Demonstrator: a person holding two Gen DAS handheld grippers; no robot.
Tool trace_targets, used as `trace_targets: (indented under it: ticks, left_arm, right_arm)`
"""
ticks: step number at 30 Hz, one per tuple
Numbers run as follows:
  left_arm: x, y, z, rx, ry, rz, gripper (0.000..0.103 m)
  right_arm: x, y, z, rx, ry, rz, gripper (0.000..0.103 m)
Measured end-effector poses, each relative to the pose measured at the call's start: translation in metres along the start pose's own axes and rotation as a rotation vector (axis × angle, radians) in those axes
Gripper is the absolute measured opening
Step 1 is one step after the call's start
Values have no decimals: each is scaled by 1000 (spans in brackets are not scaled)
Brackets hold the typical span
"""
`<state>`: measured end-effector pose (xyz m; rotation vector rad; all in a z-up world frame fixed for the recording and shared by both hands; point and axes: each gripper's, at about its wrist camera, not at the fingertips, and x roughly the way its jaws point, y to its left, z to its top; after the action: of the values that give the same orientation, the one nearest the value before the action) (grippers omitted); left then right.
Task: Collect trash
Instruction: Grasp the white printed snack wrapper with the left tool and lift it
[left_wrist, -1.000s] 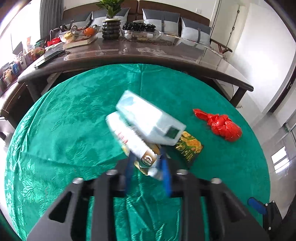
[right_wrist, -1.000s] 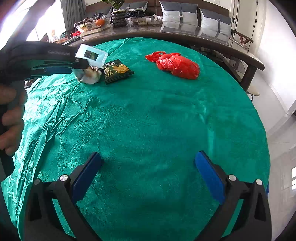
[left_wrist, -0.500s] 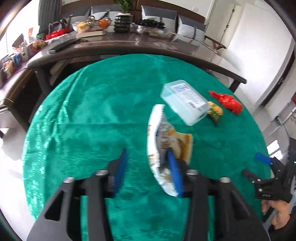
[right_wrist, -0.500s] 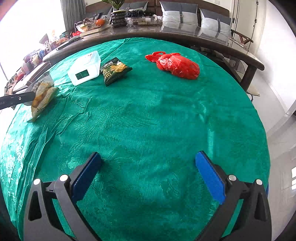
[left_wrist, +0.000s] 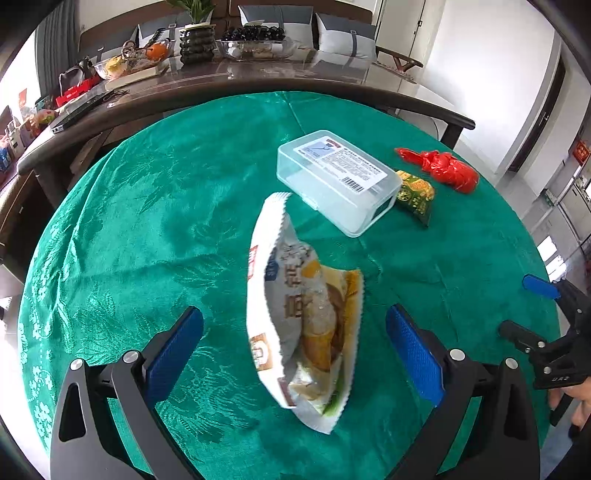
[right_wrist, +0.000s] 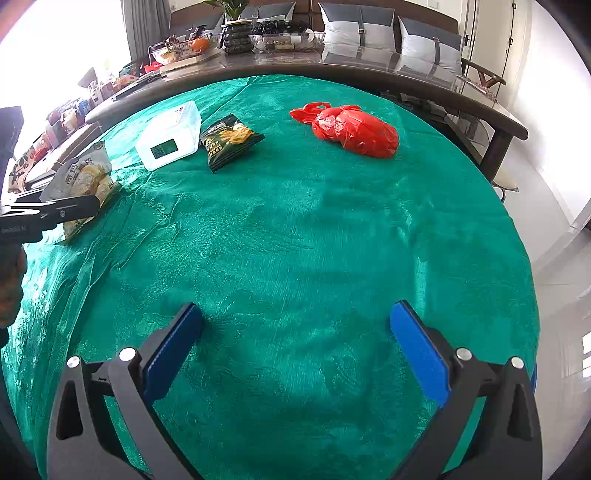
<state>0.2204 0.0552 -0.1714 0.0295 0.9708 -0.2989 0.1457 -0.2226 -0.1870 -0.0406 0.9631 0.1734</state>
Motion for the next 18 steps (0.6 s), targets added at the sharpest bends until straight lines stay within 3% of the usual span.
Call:
trace_targets:
  ticks: [4, 8, 12, 17, 18]
  left_arm:
    - [0, 10, -7, -26, -24, 15, 98]
    - [1, 10, -7, -26, -24, 42, 98]
    - [5, 5, -5, 4, -9, 70, 98]
    - [4, 7, -6, 2, -11, 67, 98]
    - [5, 7, -6, 3, -10, 68, 98]
  right_arm:
    - [0, -19, 14, -11, 3, 62, 99]
    - [7, -53, 69, -38, -16, 8, 99]
    - [33, -53, 116, -186, -5, -44, 98]
    - [70, -47, 140, -248, 43, -48, 98]
    - [74, -47, 141, -242, 50, -31, 89]
